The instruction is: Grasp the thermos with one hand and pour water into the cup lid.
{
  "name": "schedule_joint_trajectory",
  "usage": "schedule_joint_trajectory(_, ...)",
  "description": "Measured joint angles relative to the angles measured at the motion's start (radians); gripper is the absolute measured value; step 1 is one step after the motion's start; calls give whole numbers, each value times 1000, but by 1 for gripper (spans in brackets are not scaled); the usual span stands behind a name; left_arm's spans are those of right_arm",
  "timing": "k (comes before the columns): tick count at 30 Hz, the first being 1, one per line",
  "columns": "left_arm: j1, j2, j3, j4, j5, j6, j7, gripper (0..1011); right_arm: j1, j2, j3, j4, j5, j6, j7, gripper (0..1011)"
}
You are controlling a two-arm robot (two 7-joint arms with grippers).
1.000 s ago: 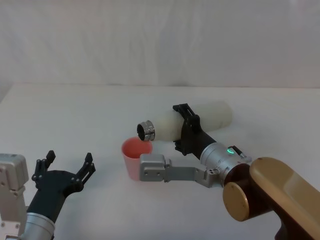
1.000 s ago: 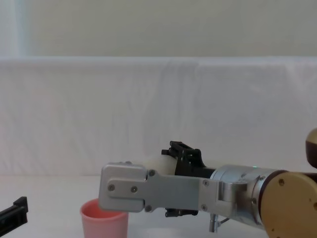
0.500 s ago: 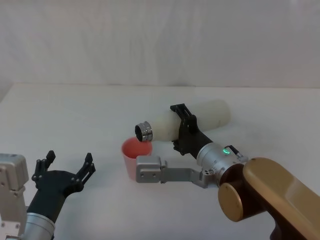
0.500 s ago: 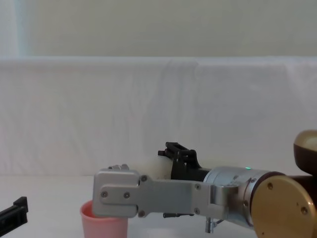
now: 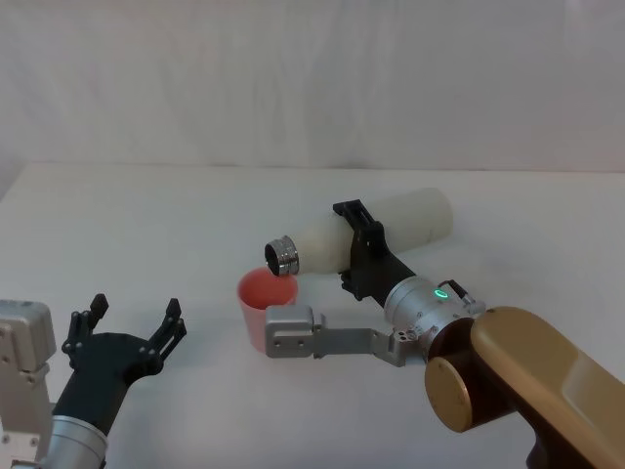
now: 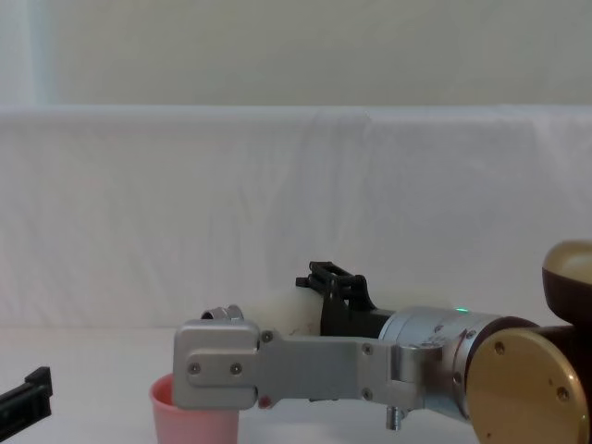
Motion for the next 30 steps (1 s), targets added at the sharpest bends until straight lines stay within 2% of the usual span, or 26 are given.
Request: schedule_joint_trajectory(30,0,0,0,0,0,0,0,1001,15,2,-19,10,-43,6,0,960)
